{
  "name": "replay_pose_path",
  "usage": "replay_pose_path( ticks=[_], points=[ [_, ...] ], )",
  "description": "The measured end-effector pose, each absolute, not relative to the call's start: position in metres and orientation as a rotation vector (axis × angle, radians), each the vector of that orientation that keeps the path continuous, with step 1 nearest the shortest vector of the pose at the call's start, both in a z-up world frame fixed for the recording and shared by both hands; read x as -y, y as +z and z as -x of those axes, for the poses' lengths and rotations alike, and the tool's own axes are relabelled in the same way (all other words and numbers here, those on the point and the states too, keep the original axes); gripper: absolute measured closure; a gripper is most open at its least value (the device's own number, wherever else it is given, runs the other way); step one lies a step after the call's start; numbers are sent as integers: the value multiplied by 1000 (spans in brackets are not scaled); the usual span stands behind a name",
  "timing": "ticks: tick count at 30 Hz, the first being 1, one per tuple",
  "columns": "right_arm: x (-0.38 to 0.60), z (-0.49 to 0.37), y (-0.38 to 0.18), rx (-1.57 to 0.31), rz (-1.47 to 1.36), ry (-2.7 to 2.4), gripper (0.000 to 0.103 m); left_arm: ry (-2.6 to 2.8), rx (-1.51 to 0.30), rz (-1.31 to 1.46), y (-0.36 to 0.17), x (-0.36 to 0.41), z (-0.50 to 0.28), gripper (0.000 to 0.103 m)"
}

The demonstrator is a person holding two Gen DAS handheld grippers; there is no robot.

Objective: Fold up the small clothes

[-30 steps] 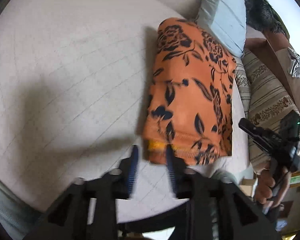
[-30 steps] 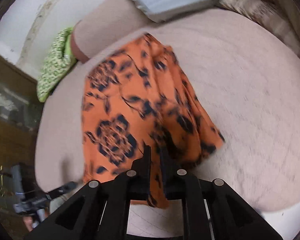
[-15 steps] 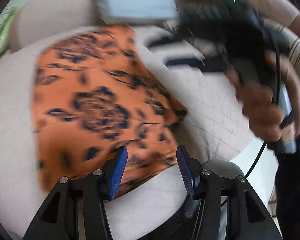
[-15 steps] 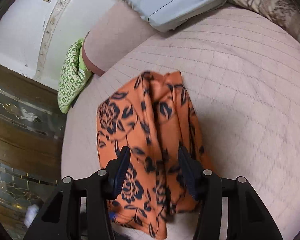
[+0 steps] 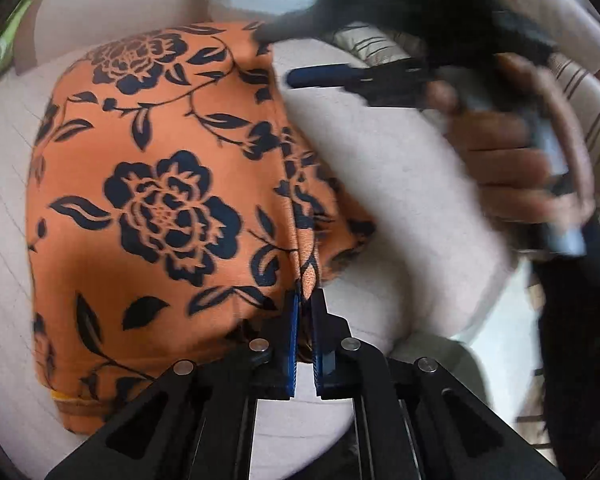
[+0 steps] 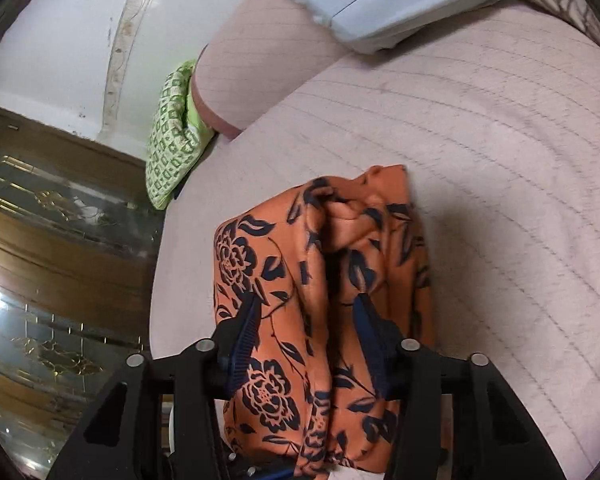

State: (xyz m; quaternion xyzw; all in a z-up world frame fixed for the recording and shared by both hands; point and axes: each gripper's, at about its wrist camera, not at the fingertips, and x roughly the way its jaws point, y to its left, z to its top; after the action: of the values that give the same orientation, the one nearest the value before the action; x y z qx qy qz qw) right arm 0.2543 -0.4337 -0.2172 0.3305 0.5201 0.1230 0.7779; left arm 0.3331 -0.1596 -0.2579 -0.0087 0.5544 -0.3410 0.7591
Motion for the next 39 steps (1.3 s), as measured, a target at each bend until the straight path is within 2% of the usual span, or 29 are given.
replay_pose_path(
  ticks=[2,3,7,10,12,14,15,16,17,18,19,20,22,24,26,30,32,35,37,39],
  points=[
    [426,-266,-223,-1150,-643,202,89,-770,-1195,49,-251,163,-331,100],
    [425,-272,-226,-1165,-628,193,98,-771,-1186,49,-247,160,-333,100],
    [424,-277,-180,-1059,-527,208,98,-834,-1123,129,-215,158,-339,100],
    [423,-283,-161,-1039,-467,194,98,-852,-1143,71,-220,183,-348,100],
    [421,-293,-171,-1082,-386,165,98,-822,-1188,11,-244,205,-354,98],
    [427,-307,-209,-1173,-344,102,98,-772,-1269,13,-275,212,-363,97],
    [433,-310,-226,-1205,-375,90,97,-771,-1319,58,-288,207,-366,97],
    [437,-311,-237,-1220,-412,92,89,-784,-1332,103,-290,199,-365,94],
    [443,-307,-245,-1222,-458,93,82,-803,-1330,147,-288,188,-364,85],
    [446,-302,-243,-1205,-481,81,68,-821,-1337,183,-283,173,-360,79],
    [449,-295,-237,-1180,-501,69,58,-831,-1338,223,-275,155,-356,66],
    [452,-286,-230,-1154,-523,70,54,-844,-1324,261,-268,139,-352,60],
    [454,-268,-216,-1096,-577,113,37,-852,-1271,328,-252,97,-345,53],
    [454,-245,-209,-1051,-635,145,25,-783,-1225,359,-243,52,-348,47],
    [451,-225,-214,-1057,-684,163,24,-657,-1199,407,-245,10,-359,42],
    [444,-197,-250,-1170,-683,89,24,-494,-1255,529,-275,-31,-383,42],
    [447,-185,-271,-1226,-695,18,25,-463,-1316,567,-293,-38,-398,42],
    [455,-170,-276,-1177,-815,66,26,-514,-1381,604,-314,-30,-399,42],
    [455,-164,-281,-1173,-916,145,35,-548,-1359,587,-318,-17,-395,42],
    [450,-162,-287,-1200,-871,117,42,-573,-1375,604,-326,-4,-396,42]
  ],
)
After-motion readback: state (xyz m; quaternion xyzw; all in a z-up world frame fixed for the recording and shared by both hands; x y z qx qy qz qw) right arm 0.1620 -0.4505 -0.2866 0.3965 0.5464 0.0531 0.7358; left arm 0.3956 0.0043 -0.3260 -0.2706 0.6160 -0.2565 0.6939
